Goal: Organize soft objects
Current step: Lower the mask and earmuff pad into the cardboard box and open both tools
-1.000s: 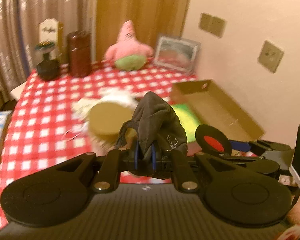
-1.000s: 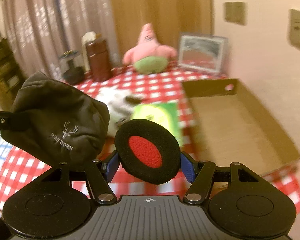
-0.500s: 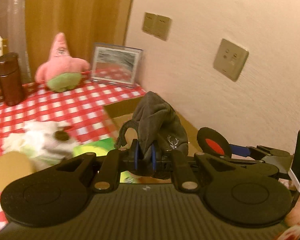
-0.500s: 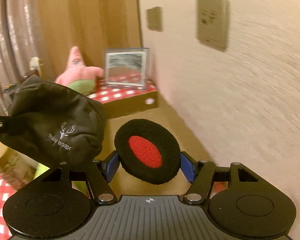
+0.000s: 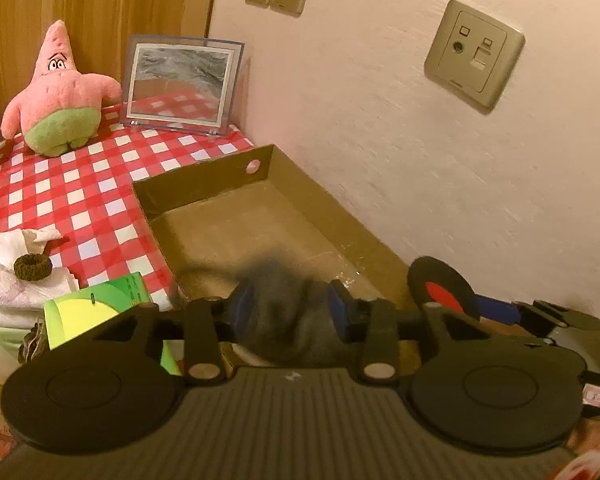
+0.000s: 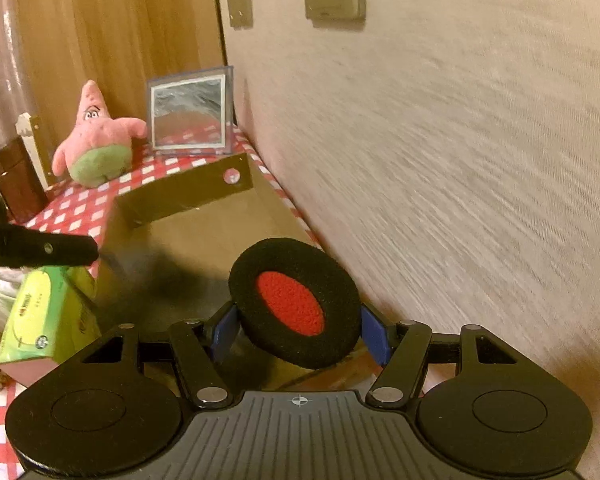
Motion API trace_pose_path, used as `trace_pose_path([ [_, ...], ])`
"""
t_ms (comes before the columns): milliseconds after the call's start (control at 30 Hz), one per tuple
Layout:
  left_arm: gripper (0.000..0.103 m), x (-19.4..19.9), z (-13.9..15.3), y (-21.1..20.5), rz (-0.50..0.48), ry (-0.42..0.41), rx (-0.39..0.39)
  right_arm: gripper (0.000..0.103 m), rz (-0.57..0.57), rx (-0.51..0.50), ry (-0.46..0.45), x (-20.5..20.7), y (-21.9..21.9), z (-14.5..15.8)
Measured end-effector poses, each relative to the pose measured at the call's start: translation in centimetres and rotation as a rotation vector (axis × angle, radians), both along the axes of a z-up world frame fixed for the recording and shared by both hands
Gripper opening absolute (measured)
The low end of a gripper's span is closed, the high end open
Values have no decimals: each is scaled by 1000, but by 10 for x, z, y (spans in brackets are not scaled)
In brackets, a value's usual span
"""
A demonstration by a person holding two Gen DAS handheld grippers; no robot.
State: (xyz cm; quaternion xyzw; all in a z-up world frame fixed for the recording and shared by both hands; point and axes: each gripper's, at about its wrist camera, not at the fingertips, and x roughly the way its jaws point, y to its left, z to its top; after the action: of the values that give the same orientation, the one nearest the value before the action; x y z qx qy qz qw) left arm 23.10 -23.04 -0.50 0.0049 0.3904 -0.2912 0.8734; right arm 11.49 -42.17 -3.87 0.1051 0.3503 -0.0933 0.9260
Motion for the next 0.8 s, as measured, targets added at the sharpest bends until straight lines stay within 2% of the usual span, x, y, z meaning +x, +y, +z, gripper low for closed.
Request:
trace_pose_path([
  [233,39,-3,6,12,22,-29,13,65,22,16,8,7,3,-7],
  [567,45,-16,16,51,97,-58,40,65,69,37,-11,25,17,-5],
  [667,50,-19,18,61,119,-64,45,68,83,82,-36,29,18,-6],
  [800,58,-24,17,71,140,-66,61,77,72,125,-28,34,17,-9],
])
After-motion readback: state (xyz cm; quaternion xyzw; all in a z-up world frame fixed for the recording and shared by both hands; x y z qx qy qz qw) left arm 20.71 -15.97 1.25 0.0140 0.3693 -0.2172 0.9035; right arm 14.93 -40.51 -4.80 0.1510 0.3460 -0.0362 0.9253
